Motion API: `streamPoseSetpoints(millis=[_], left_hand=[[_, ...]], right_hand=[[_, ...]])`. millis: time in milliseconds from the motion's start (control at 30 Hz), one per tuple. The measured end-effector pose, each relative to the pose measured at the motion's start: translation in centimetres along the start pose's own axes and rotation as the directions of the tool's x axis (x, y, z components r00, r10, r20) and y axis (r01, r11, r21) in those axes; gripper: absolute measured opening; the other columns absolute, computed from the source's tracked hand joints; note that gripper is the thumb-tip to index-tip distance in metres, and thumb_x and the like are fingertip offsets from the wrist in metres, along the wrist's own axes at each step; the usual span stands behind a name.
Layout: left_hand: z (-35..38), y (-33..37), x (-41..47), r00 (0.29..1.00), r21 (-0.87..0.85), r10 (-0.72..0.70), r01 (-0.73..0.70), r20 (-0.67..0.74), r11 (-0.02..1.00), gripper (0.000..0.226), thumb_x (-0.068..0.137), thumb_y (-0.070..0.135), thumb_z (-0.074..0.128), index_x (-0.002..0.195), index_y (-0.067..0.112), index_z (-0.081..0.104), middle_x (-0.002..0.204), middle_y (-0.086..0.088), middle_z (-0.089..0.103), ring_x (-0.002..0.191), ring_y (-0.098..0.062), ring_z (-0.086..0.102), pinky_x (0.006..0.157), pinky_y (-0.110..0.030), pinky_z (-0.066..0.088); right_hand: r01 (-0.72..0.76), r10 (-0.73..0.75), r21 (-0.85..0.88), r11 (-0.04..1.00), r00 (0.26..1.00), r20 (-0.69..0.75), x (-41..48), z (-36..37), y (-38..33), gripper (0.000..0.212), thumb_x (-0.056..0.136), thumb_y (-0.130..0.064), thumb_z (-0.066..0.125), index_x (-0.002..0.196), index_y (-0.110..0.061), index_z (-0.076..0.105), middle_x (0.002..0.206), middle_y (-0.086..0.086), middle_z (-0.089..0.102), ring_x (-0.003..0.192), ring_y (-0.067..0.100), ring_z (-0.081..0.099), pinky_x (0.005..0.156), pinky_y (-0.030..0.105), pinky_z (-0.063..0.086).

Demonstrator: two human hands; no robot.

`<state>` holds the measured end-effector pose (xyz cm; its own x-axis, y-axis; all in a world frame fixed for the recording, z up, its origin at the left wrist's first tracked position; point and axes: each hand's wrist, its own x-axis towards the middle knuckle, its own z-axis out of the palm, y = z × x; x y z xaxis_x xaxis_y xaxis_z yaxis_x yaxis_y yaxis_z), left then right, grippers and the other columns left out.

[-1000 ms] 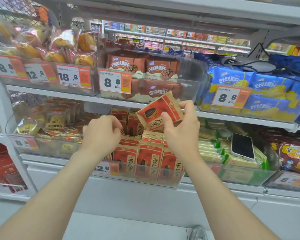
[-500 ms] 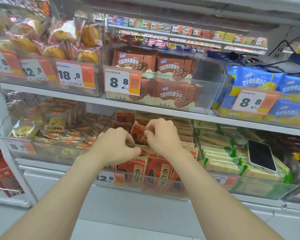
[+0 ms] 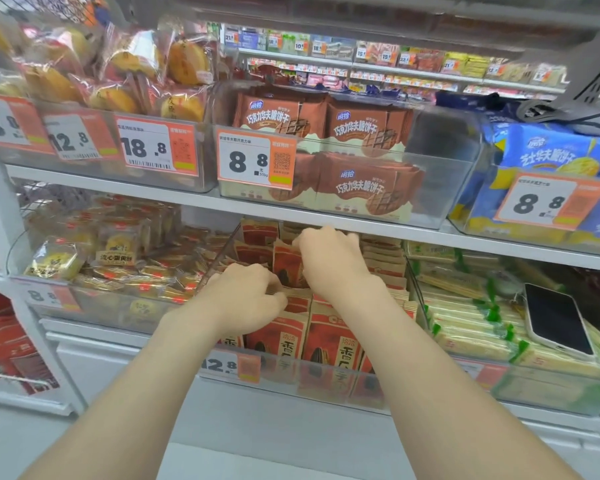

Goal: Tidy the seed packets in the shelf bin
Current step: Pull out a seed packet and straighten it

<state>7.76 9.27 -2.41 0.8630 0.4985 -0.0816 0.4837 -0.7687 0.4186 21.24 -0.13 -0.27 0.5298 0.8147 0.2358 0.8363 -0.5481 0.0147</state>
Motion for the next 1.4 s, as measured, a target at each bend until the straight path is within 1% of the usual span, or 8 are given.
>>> streamPoseSetpoints(millis=[100, 267, 400, 600, 700, 933, 1133, 1400], left_hand=[[0.6, 0.0, 0.3, 0.998, 0.055, 0.025, -0.021, -0.064, 0.998, 0.028, 0.105, 0.04, 0.05, 0.099, 0.035, 0.077, 0.1, 0.008, 0.073, 0.111, -0.029, 0.061, 0.107, -0.052, 0.044], [0.9, 0.0, 0.2, 0.987, 0.162, 0.082, -0.06, -0.135, 0.985, 0.041, 0.105, 0.029, 0.053, 0.064, 0.028, 0.057, 0.072, 0.011, 0.059, 0.089, -0.022, 0.054, 0.101, -0.049, 0.038], [0.9, -0.3, -0.4, 0.983, 0.077, 0.104, -0.093, -0.151, 0.993, 0.023, 0.1, 0.035, 0.056, 0.084, 0.031, 0.072, 0.084, 0.011, 0.068, 0.097, -0.022, 0.06, 0.1, -0.048, 0.045], [1.0, -0.4, -1.0, 0.964, 0.218, 0.142, -0.092, -0.226, 0.972, 0.068, 0.085, 0.058, 0.037, 0.143, 0.028, 0.055, 0.152, 0.008, 0.046, 0.139, -0.024, 0.035, 0.11, -0.05, 0.029], [1.2, -0.4, -1.0, 0.994, 0.195, 0.1, -0.092, -0.034, 0.977, 0.084, 0.083, 0.059, 0.027, 0.162, 0.029, 0.037, 0.173, 0.009, 0.03, 0.158, -0.026, 0.018, 0.123, -0.058, 0.014], [1.3, -1.0, -0.7, 0.994, 0.225, 0.113, -0.108, -0.01, 0.968, 0.077, 0.084, 0.063, 0.025, 0.147, 0.029, 0.051, 0.141, 0.008, 0.05, 0.132, -0.028, 0.032, 0.116, -0.058, 0.021], [1.4, -0.9, -0.8, 0.991, 0.2, 0.116, -0.101, -0.064, 0.974, 0.067, 0.085, 0.061, 0.027, 0.129, 0.029, 0.066, 0.133, 0.01, 0.056, 0.126, -0.026, 0.035, 0.112, -0.058, 0.024], [0.5, -0.5, -1.6, 0.971, 0.057, 0.067, -0.056, -0.23, 0.997, 0.047, 0.081, 0.055, 0.038, 0.097, 0.033, 0.077, 0.093, 0.015, 0.073, 0.108, -0.02, 0.055, 0.101, -0.052, 0.035]], right_hand=[[0.067, -0.066, -0.029, 0.997, 0.998, 0.022, -0.1, 0.0, -1.3, 0.037, 0.096, 0.001, 0.059, 0.129, -0.016, 0.067, 0.12, 0.01, 0.07, 0.117, 0.036, 0.065, 0.1, 0.044, 0.044], [-0.056, 0.027, 0.095, 0.994, 0.96, 0.28, 0.2, 1.2, -0.4, 0.038, 0.102, -0.016, 0.048, 0.136, -0.02, 0.066, 0.134, 0.012, 0.066, 0.133, 0.039, 0.053, 0.115, 0.056, 0.027], [-0.097, 0.039, 0.123, 0.988, 0.913, 0.407, 0.2, 1.2, 0.2, 0.037, 0.102, -0.022, 0.038, 0.11, -0.02, 0.073, 0.122, 0.015, 0.065, 0.132, 0.042, 0.046, 0.119, 0.063, 0.014], [-0.149, 0.155, 0.339, 0.929, 0.988, 0.012, 0.7, 1.5, -1.5, 0.021, 0.094, -0.014, 0.059, 0.109, -0.017, 0.074, 0.112, 0.01, 0.07, 0.112, 0.038, 0.064, 0.102, 0.05, 0.051], [-0.134, 0.116, 0.291, 0.947, 0.99, 0.08, 0.7, 2.0, -2.4, 0.017, 0.099, -0.014, 0.055, 0.105, -0.014, 0.071, 0.117, 0.011, 0.067, 0.12, 0.039, 0.057, 0.114, 0.059, 0.037], [-0.118, 0.097, 0.145, 0.982, 0.984, 0.146, 1.2, 1.1, -2.4, 0.027, 0.097, -0.004, 0.05, 0.076, -0.019, 0.042, 0.097, 0.003, 0.053, 0.115, 0.035, 0.056, 0.122, 0.067, 0.016], [0.041, -0.052, 0.06, 0.997, 0.976, 0.211, 0.7, 0.5, -2.4, 0.017, 0.097, -0.002, 0.048, 0.086, -0.013, 0.055, 0.094, 0.002, 0.056, 0.107, 0.032, 0.055, 0.12, 0.066, 0.023], [0.316, -0.305, -0.016, 0.949, 0.901, -0.308, -2.6, 0.4, 0.8, 0.035, 0.089, 0.008, 0.067, 0.113, -0.013, 0.08, 0.101, 0.005, 0.079, 0.097, 0.031, 0.068, 0.092, 0.046, 0.056]])
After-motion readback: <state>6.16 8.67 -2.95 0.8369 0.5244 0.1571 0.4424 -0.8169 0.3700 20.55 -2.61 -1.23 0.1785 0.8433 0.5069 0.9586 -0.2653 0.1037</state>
